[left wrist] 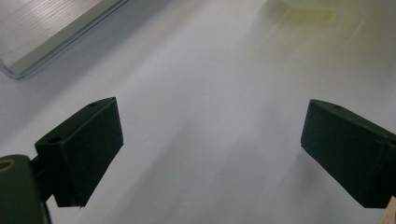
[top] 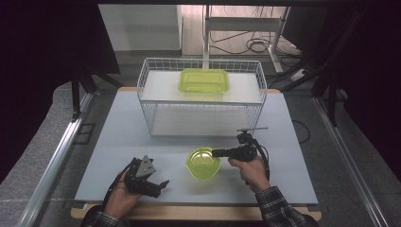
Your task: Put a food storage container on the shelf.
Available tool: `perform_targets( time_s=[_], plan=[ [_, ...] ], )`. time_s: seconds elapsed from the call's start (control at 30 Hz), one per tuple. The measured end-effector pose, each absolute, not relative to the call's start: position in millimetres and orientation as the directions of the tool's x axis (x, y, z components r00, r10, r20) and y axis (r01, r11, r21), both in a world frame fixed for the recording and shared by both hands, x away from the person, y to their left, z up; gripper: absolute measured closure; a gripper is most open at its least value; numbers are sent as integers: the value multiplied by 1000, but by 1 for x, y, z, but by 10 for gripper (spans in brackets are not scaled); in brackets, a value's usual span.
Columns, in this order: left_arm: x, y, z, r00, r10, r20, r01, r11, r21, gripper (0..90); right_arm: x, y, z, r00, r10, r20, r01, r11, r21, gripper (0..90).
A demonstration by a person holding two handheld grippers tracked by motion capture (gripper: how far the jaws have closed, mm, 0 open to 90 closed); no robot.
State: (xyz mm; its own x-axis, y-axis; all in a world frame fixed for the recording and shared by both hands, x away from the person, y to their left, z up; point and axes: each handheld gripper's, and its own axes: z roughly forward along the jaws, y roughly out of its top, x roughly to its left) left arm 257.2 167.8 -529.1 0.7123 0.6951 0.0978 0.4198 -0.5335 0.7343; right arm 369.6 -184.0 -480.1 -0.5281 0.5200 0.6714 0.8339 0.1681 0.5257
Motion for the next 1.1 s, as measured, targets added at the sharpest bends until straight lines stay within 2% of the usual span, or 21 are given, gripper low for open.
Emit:
perform_targets(
  time_s=[0.37, 0.83, 1.1],
  plan=[
    [257, 168, -529, 712, 696, 95, 423, -532, 733, 58, 373, -194, -460, -521, 495, 696, 829, 100, 550, 812],
    [258, 169, -529, 711, 698, 88, 428, -528, 734, 57, 379, -195, -426, -552, 483, 680, 798, 70, 598, 813],
    [259, 172, -526, 704, 709, 38, 449, -485, 751, 56, 383, -194, -406, -566, 474, 674, 783, 56, 619, 813]
  ],
)
